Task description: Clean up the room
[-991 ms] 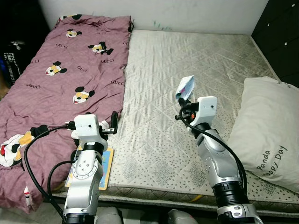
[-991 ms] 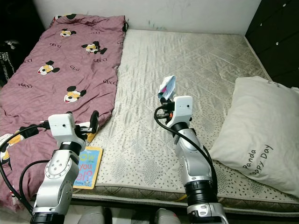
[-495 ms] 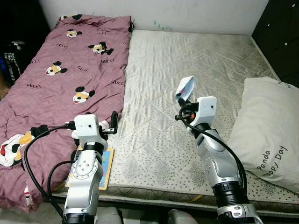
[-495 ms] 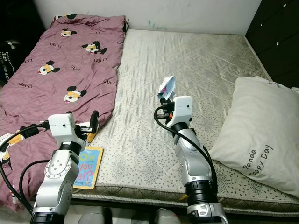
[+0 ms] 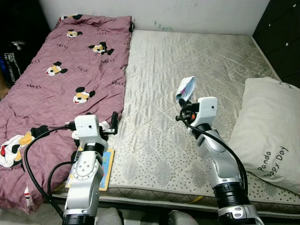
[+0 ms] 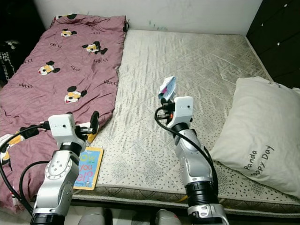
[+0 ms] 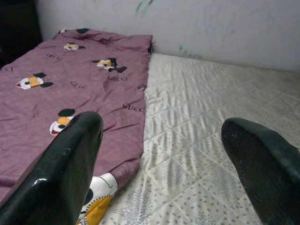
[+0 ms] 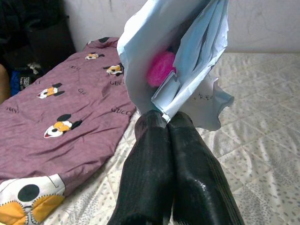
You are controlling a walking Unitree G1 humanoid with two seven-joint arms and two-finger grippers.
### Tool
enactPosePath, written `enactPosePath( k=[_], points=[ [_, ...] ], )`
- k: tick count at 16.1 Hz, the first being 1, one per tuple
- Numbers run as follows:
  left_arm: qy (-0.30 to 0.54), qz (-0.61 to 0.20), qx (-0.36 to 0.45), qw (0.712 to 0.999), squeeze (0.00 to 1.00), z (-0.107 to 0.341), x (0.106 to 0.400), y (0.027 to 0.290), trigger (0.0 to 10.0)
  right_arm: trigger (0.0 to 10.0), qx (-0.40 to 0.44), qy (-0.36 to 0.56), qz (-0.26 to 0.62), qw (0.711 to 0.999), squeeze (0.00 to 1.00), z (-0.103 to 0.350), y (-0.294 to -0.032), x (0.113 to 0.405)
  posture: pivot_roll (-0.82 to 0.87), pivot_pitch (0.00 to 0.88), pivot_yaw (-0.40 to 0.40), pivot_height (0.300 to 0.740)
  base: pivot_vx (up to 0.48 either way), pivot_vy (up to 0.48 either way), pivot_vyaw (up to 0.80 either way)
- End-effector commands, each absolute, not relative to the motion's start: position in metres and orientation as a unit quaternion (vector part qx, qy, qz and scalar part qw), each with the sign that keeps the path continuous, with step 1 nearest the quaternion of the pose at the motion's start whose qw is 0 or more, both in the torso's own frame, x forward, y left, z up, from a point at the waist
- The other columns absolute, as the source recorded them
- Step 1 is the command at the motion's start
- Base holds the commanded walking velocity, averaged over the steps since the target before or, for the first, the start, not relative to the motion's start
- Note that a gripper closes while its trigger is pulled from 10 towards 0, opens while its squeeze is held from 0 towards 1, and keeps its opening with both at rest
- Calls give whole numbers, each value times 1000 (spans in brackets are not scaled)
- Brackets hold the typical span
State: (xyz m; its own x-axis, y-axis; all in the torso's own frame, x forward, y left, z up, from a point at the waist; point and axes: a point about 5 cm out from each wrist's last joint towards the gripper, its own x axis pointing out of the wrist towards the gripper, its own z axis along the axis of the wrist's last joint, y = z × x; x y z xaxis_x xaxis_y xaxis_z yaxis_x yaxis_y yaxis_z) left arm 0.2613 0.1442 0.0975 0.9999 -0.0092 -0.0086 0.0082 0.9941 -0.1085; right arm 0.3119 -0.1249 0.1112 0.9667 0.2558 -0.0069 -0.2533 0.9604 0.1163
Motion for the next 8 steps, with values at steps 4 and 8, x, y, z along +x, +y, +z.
enactPosePath(
  k=[4, 8],
  points=[
    [11, -1, -49, 999, 0, 96, 261, 145, 10000, 10000, 54, 6, 135, 989, 0, 116, -122, 314, -4, 46, -2, 740, 0, 0, 0],
    [11, -1, -49, 999, 0, 96, 261, 145, 10000, 10000, 54, 6, 135, 989, 0, 116, -122, 314, -4, 46, -2, 740, 0, 0, 0]
  ],
)
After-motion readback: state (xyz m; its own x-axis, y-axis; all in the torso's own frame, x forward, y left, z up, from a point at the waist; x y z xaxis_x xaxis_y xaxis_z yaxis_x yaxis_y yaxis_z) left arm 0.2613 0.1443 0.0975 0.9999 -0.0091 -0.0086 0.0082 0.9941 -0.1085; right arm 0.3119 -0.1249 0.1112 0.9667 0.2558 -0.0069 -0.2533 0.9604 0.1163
